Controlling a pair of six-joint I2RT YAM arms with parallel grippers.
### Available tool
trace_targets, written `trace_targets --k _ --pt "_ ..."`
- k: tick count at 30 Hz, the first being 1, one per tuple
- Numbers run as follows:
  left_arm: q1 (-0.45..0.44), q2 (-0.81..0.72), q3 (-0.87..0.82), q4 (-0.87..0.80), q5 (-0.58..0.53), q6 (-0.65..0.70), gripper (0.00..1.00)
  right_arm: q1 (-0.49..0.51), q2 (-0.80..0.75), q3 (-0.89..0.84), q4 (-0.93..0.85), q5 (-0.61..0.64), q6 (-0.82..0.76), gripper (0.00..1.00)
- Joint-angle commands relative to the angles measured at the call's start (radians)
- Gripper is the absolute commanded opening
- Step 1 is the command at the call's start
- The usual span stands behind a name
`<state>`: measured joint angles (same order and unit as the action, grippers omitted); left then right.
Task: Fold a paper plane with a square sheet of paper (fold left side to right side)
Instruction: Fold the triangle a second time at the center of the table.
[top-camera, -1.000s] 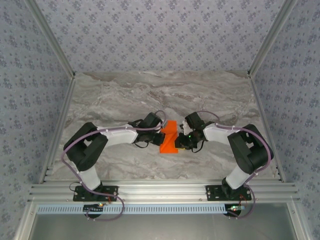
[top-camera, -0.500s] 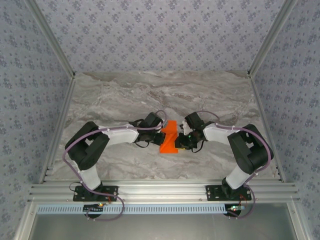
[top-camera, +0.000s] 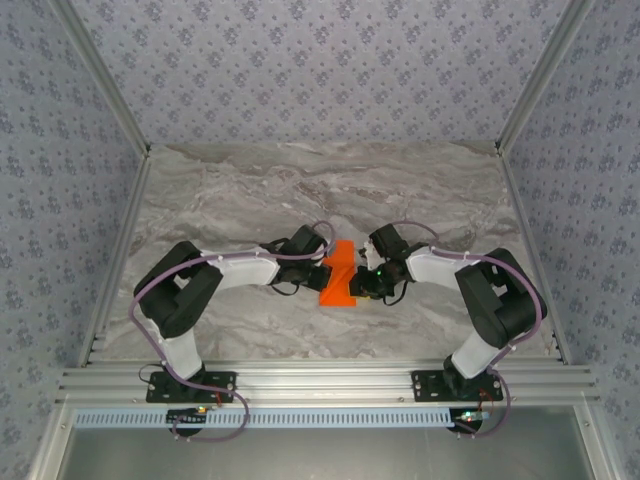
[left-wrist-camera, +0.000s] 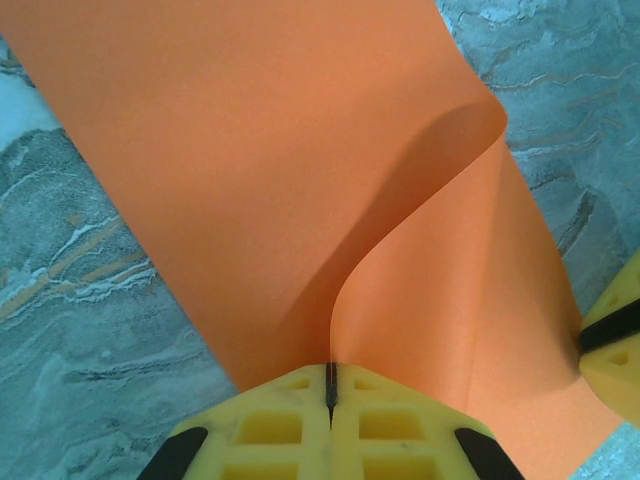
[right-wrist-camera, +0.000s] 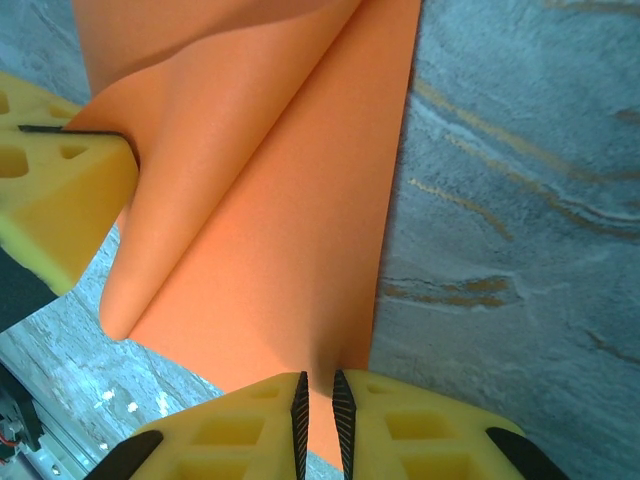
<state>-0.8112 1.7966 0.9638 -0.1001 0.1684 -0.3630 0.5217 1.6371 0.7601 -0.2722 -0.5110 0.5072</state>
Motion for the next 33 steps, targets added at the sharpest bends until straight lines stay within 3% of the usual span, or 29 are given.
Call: trace_targets --k 1,33 --pt "0.006 0.026 0.021 0.01 -0.003 0.014 0.04 0.015 0.028 -0.01 -0.084 0.052 -0.016 0.18" --pt "0.006 -0.047 0.022 -0.015 0.003 0.021 0.04 0.015 0.05 0.01 -0.105 0.066 -0.026 0.18"
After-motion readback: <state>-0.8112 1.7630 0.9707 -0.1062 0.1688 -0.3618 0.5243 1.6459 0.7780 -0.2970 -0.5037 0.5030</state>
